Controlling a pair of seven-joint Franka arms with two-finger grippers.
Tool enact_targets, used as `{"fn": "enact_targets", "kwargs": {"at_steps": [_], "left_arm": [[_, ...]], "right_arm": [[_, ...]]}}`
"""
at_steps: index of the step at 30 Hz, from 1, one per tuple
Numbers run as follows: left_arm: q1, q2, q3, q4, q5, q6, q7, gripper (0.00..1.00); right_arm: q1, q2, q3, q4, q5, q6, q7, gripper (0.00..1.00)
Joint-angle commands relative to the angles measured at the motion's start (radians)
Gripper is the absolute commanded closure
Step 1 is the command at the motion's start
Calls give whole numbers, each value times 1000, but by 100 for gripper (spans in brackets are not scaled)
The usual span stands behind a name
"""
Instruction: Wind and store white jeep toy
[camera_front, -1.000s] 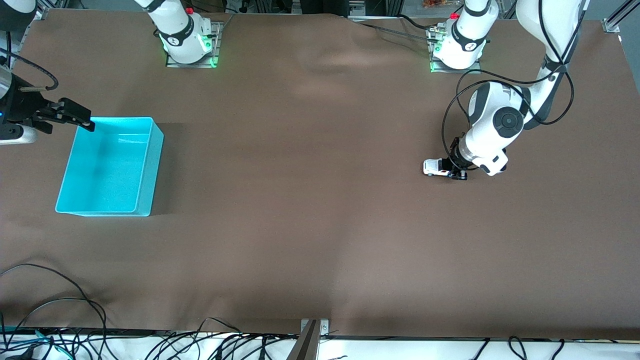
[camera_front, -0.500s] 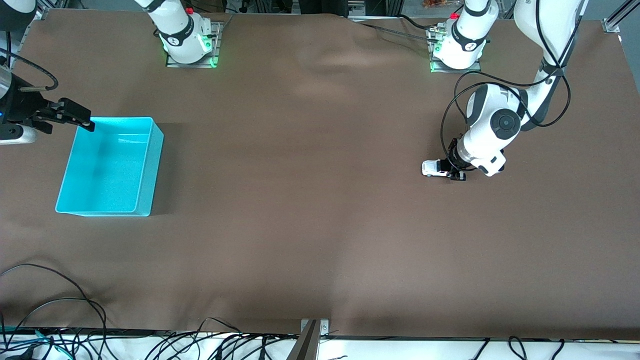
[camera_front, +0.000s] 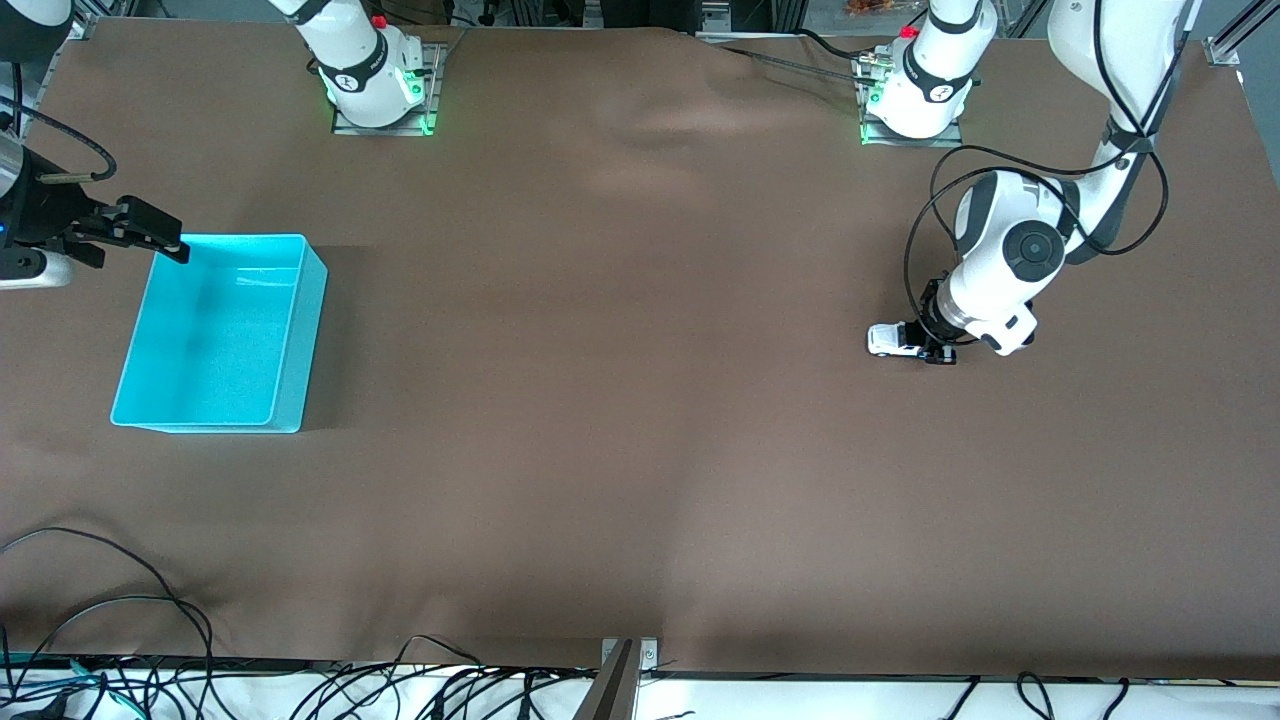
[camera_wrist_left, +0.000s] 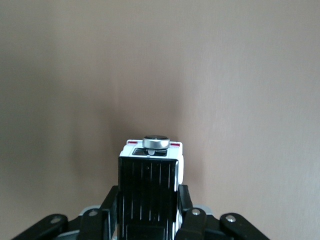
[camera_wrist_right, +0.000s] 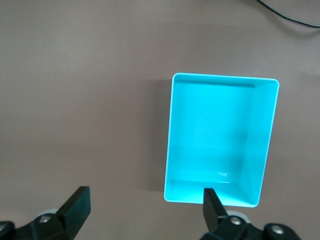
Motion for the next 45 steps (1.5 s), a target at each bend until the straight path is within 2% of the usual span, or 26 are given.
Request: {"fn": "enact_targets", "kwargs": {"at_steps": [1, 11, 22, 30, 32, 34, 35, 36, 37, 38, 40, 42, 43, 45], "left_arm": [[66, 85, 3, 7, 73, 93, -16, 99], [141, 119, 3, 20, 149, 110, -10, 99], [240, 140, 0, 28, 307, 112, -4, 97], [266, 163, -1, 46, 343, 112, 10, 87], [267, 163, 0, 46, 343, 112, 12, 81], [267, 163, 0, 46, 343, 112, 12, 71], [267, 162, 0, 46, 343, 112, 12, 57], [269, 162, 0, 48, 343, 112, 12, 34], [266, 157, 0, 50, 343, 110, 15, 4], [263, 150, -1, 69, 343, 100, 16, 0], [266, 128, -3, 124, 341, 20, 26, 0], [269, 107, -6, 177, 337, -105, 61, 0], [267, 44, -15, 228, 281, -238, 134, 0], [267, 28, -20, 232, 260, -262, 150, 0]], "right_arm": [[-3, 4, -1, 17, -1, -3, -10, 0], [-3, 4, -1, 17, -1, -3, -10, 0], [-3, 4, -1, 17, -1, -3, -10, 0], [-3, 4, -1, 17, -1, -3, -10, 0], [-3, 4, -1, 17, -1, -1, -10, 0], [-3, 4, -1, 17, -1, -1, -10, 0], [-3, 4, -1, 17, -1, -3, -10, 0], [-3, 4, -1, 17, -1, -1, -10, 0], [-3, 4, -1, 17, -1, -1, -10, 0], [-3, 4, -1, 17, -1, -3, -10, 0], [-3, 4, -1, 17, -1, -3, -10, 0], [-3, 4, -1, 17, -1, -3, -10, 0], [-3, 4, -1, 17, -1, -3, -10, 0], [-3, 4, -1, 17, -1, -3, -10, 0]]}}
